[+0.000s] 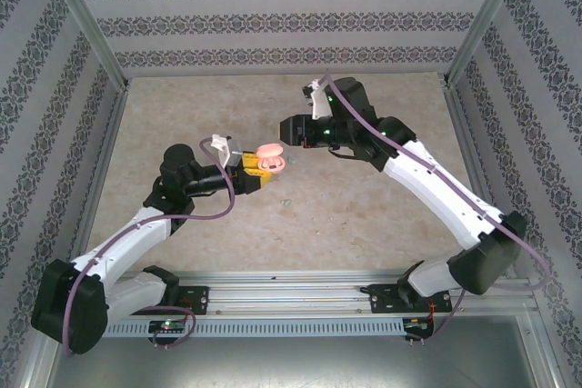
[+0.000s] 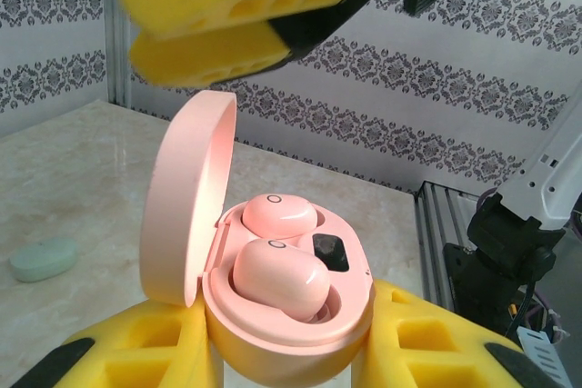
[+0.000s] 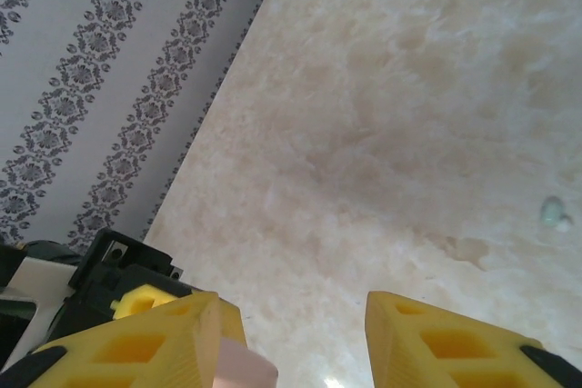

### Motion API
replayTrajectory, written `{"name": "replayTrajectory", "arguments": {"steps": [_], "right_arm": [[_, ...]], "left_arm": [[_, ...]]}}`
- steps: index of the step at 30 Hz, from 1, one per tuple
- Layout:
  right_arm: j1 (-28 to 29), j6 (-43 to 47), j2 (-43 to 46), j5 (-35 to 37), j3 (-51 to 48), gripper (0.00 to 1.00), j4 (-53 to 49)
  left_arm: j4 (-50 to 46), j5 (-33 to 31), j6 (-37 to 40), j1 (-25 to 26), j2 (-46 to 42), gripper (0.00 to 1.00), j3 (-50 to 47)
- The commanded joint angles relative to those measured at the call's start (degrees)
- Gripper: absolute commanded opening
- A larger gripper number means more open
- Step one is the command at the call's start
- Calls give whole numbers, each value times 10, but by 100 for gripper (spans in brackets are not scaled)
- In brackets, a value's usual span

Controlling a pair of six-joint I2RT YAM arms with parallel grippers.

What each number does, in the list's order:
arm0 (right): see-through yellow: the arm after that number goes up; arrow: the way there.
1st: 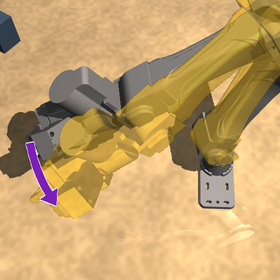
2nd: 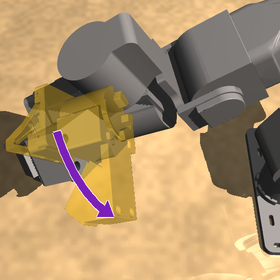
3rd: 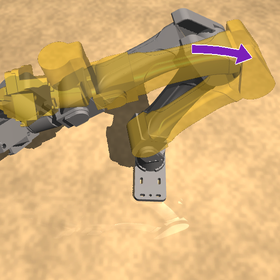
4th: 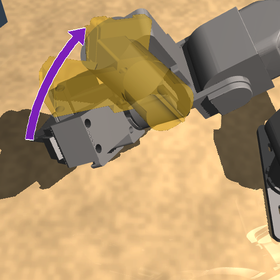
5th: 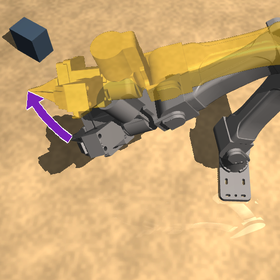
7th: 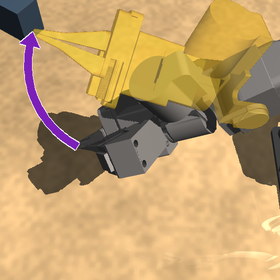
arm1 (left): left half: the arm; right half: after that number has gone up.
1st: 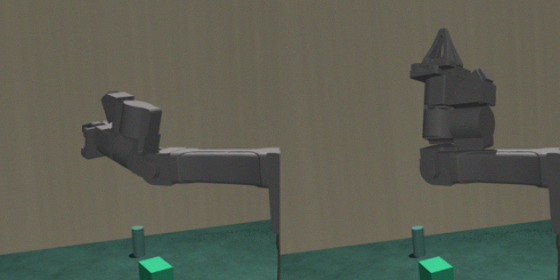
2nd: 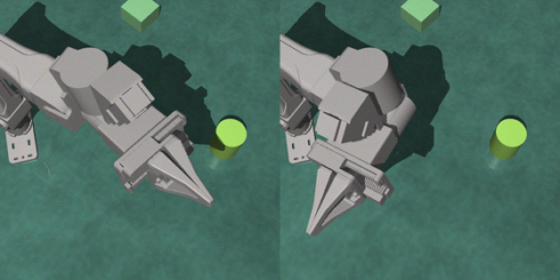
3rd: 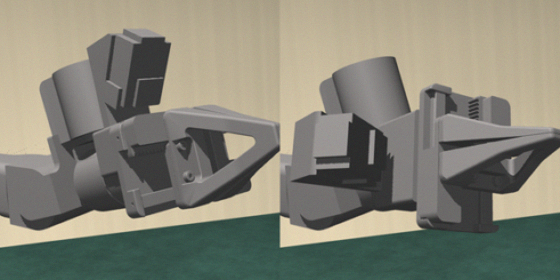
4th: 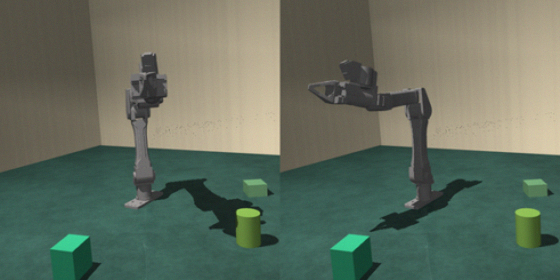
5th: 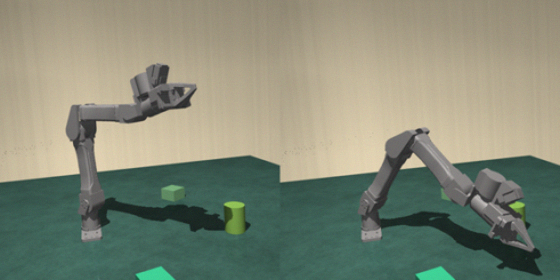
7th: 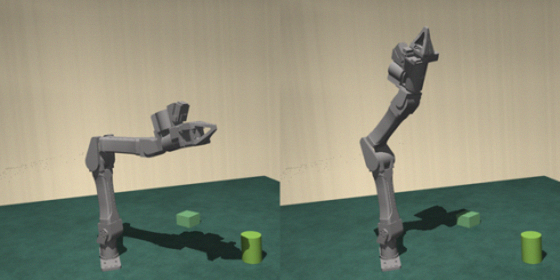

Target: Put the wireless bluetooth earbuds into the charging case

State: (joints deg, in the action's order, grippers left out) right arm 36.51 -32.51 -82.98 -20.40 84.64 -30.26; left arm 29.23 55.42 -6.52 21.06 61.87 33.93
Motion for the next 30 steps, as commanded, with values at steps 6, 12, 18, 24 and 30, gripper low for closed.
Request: {"name": "replayTrajectory", "arguments": {"steps": [6,12,18,24,30], "right_arm": [[1,-27,-16,-55,12,47,16],[0,-46,10,-65,-32,50,36],[-7,-90,31,-87,-79,55,80],[-17,-154,47,-106,-124,59,135],[-22,-232,50,-160,-167,60,234]], "left_arm": [[24,3,-9,9,5,7,29],[35,-8,-24,9,12,7,29],[66,-22,-51,9,22,7,24],[88,-28,-77,9,34,7,28],[101,-31,-88,9,40,7,32]]}}
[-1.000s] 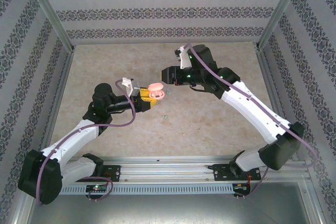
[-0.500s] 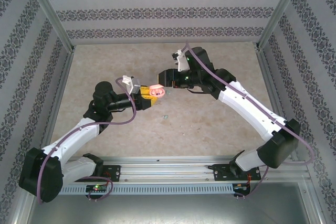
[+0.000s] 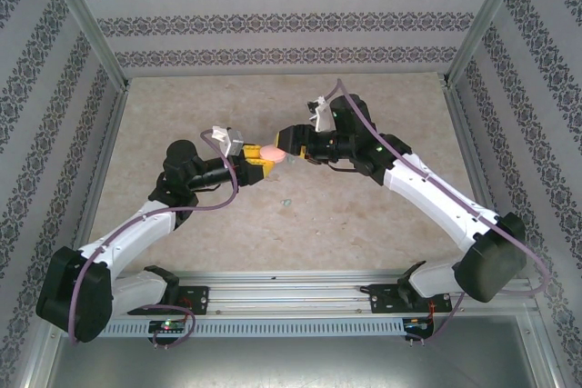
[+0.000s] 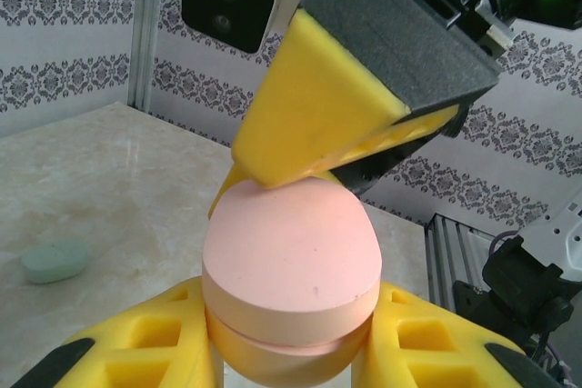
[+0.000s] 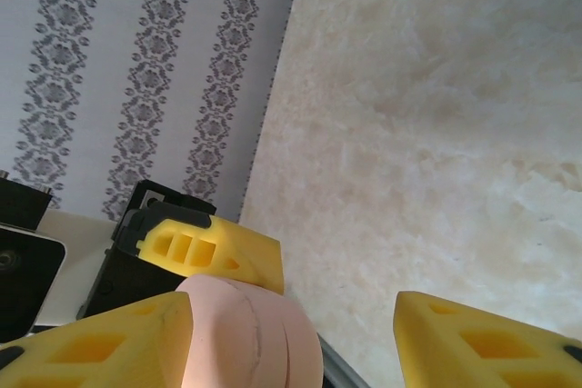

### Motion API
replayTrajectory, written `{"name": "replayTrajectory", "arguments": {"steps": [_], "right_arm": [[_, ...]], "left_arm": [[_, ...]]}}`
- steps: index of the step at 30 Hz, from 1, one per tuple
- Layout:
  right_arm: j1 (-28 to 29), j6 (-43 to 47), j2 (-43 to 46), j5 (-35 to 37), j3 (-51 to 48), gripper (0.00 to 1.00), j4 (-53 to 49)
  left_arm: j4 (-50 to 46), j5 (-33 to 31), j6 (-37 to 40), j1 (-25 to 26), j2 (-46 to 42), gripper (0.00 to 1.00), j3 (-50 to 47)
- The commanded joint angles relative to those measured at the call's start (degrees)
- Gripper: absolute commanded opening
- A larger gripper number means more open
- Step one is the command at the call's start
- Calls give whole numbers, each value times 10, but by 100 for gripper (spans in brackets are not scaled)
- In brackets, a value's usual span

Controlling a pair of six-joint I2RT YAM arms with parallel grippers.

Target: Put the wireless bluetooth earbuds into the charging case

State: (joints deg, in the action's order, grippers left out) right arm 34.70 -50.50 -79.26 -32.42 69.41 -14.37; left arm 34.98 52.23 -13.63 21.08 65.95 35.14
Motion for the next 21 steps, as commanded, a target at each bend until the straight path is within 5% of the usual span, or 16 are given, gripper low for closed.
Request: {"name": "replayTrajectory", "arguments": {"steps": [1,9,16,21], "right_arm": [[-4,-63,12,-47,-19,60,89],[-2,-121,-4,-92,-36,48,158],[1,-150,-19,-125,-37,50,186],[3,-165,-29,-137,-35,36,203]], "left_arm": [[44,-1,-18,9,0,7,21],[22,-8,-21,10,3,10,32],[0,-21,-12,9,3,10,38],[-12,-28,-2,9,3,10,40]]}}
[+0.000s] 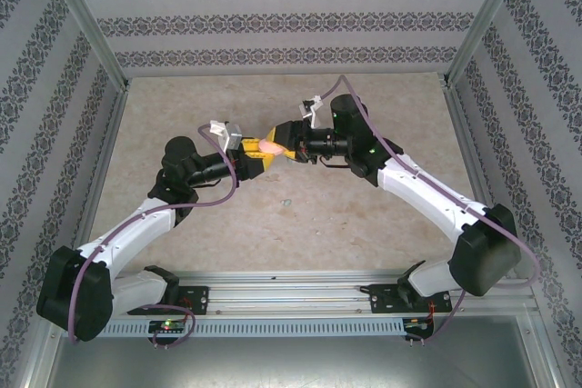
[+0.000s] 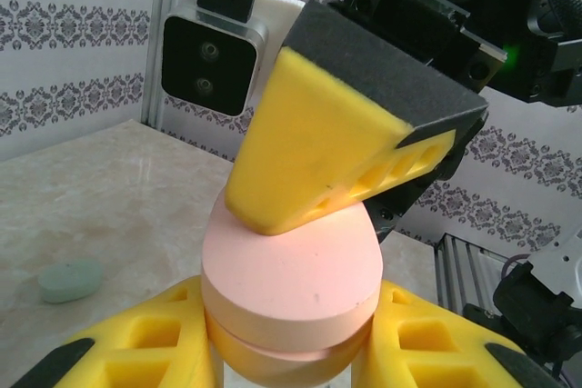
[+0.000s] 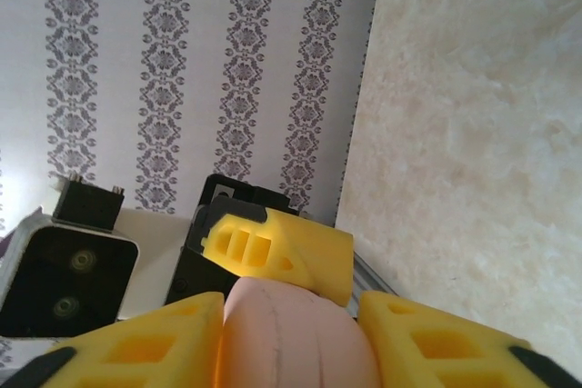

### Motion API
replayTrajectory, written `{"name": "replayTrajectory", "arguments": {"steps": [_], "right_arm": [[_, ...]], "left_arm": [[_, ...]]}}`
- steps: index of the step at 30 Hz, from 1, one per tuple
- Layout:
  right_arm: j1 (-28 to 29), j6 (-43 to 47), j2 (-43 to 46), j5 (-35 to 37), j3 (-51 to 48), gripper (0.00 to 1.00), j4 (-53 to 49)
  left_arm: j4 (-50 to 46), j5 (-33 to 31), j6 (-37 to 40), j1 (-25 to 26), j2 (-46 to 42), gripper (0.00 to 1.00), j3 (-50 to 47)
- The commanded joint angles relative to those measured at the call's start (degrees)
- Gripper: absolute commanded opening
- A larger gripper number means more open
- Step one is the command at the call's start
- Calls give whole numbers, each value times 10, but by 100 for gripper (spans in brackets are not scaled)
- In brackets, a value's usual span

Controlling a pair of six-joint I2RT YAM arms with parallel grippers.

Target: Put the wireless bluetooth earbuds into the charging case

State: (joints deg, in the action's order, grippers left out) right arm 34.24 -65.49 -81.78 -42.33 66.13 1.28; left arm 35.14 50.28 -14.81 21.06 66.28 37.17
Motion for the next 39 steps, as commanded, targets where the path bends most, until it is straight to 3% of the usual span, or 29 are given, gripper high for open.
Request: {"name": "replayTrajectory", "arguments": {"steps": [1,6,15,17,21,28,32,39], "right_arm": [[8,-20,-6,-40,-2,33,53],[7,-40,-16,-45,-3,24,78],[-5,-63,-33,-26,-9,17,106],[-10,-63,-39,-14,-8,16,106],[-17,-41,-59,14,5,16,80],[-7,84,-177,88,116,16,-45],[10,134,-293,103,228,17,-96],[39,176,-486,107,430,18,-167]], "left_arm": [[-18,-10,11,9,-1,10,20],[-47,-12,24,9,-5,20,26],[-116,-23,76,9,-40,60,28],[-148,-40,98,9,-60,70,25],[-218,-93,139,9,-108,80,17],[-357,-255,169,5,-210,82,2],[-435,-370,129,1,-250,81,-1],[-460,-379,59,-2,-292,79,-34]]}}
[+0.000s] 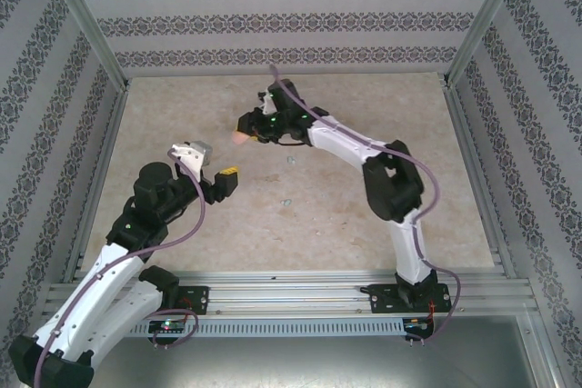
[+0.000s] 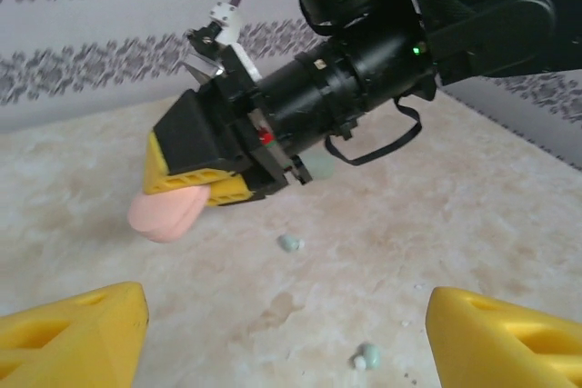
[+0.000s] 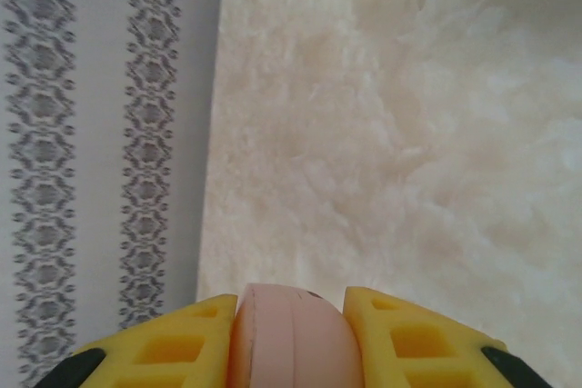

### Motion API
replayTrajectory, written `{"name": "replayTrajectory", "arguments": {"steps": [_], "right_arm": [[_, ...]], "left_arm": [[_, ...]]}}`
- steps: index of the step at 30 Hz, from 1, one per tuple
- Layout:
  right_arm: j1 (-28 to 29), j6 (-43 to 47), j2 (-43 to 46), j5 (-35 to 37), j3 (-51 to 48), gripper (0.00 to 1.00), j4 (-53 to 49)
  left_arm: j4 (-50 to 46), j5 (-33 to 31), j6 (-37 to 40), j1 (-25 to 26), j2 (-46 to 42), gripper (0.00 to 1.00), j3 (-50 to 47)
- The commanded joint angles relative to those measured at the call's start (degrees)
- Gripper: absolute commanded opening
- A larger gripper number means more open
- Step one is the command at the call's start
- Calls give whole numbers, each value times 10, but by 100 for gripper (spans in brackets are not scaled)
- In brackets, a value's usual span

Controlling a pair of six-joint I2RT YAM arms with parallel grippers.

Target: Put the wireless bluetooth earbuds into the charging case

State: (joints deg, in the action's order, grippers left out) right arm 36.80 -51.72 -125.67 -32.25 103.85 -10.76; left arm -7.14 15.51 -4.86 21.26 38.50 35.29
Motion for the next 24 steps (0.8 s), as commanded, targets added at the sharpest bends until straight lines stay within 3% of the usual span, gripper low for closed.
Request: {"name": "replayTrajectory", "arguments": {"steps": [1,8,15,24], "right_arm": [[18,41,-72,8,78,18,-54],[46,102,-202,58,238,18,-147],[47,127,-233,87,242,20,-152],[47,154,-183,132,184,43,-160]], "left_arm": [[-36,-32,-45,-6,-19,78,-21],[-47,-53,-41,-9,-36,78,-33],[-59,-65,-32,-9,-45,78,-36],[-53,-64,-25,-10,-47,78,-40]]}}
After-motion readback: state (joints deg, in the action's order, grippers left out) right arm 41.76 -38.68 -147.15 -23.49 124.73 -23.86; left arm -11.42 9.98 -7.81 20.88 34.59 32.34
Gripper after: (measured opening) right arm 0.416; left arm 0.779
